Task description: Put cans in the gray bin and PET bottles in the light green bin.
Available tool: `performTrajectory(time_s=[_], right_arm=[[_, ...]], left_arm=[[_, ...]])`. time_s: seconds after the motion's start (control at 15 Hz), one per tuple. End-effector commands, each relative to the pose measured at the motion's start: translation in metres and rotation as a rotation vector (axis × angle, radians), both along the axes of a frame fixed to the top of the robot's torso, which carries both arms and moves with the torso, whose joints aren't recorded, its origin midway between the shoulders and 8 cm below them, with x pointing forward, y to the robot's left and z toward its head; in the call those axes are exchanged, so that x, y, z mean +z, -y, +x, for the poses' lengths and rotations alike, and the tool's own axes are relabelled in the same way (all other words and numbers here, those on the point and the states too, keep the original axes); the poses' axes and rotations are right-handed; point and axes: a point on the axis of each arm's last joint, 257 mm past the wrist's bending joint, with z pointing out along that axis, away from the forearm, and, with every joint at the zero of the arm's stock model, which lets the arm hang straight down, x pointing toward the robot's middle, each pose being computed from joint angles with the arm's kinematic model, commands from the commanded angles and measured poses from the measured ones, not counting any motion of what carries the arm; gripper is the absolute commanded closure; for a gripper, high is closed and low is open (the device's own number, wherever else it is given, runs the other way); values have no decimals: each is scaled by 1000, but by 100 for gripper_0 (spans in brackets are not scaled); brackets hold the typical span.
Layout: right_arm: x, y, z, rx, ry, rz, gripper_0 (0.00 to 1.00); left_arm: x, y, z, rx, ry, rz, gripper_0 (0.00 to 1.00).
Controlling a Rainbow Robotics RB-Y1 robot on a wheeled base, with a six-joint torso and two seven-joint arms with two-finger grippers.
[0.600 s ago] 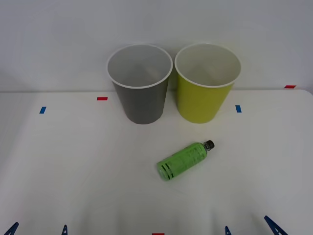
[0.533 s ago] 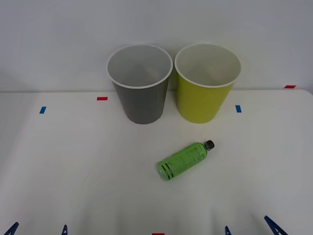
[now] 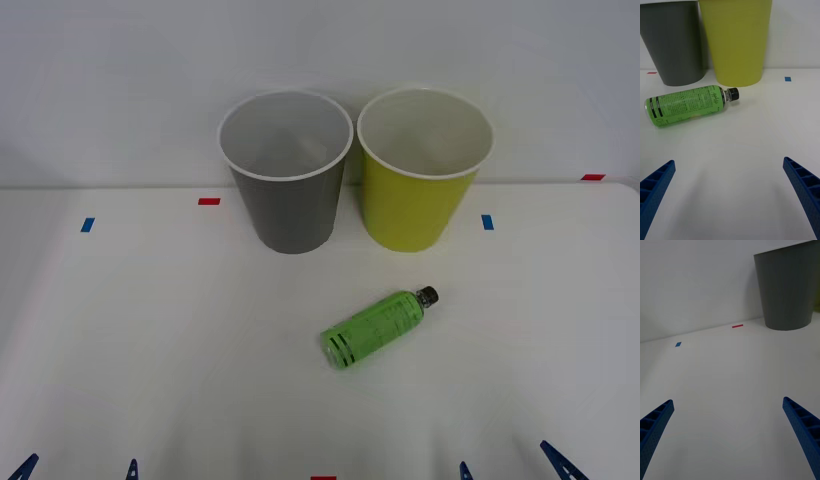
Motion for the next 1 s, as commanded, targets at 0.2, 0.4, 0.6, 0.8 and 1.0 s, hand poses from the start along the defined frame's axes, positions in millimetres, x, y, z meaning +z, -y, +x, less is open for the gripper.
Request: performTrajectory(time_s=[0.2,0.4,0.6,0.8,1.0], right_arm=[[0,0,0,0,0,0,0],[0,0,0,0,0,0,0],[0,0,0,0,0,0,0],[0,0,0,0,0,0,0],[0,0,0,0,0,0,0]], left_arm=[[0,0,0,0,0,0,0],[0,0,0,0,0,0,0],[0,0,0,0,0,0,0],[0,0,0,0,0,0,0],[0,0,0,0,0,0,0]])
